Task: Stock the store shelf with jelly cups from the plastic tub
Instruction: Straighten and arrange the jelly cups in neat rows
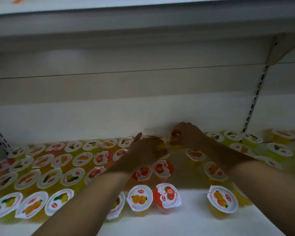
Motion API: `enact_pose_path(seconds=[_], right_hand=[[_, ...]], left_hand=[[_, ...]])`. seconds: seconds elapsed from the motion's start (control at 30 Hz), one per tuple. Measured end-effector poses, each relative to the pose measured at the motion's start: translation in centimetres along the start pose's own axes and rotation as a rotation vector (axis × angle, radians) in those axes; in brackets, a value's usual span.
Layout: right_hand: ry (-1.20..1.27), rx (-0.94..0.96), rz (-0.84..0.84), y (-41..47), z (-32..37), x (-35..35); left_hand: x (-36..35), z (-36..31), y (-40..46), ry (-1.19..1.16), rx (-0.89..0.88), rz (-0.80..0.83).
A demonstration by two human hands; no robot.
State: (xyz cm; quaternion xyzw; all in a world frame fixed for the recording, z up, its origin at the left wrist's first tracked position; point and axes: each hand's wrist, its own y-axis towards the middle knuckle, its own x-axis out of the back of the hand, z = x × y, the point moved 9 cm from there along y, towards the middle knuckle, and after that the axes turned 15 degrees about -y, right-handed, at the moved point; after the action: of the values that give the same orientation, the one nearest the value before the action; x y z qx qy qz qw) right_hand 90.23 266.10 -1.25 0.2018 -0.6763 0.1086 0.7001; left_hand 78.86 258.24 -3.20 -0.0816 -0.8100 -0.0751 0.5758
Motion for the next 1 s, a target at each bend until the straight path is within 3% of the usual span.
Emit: enact_pose_path(seconds=[0.2,0.37,0.53,0.83,1.0], right_hand=[[-0.024,0.017,0.016,0.1,0.7,-0.3],[0.049,0.031,-0.012,-3.2,-0.8,2.3],[-0.071,0.06,0.261,-7.5,-2.9,1.0],[0.178,0.029,0.113,-6.6,-0.8,0.0],[0.161,0.02,0.07,-6.1,0.3,-0.3]], left_hand=[[0.3,0.0,-0.2,-0.044,0.026,0.007],[2.0,-0.9,-2.3,-0.1,-0.073,-0.119],[2.4,-0.6,-3.8,-0.07,-0.079,-0.174],[3.0,-1.4,-3.3,-0.076,-0.048,-0.271],[3.2,-2.0,-3.3,-0.02,-0.037,-0.283]])
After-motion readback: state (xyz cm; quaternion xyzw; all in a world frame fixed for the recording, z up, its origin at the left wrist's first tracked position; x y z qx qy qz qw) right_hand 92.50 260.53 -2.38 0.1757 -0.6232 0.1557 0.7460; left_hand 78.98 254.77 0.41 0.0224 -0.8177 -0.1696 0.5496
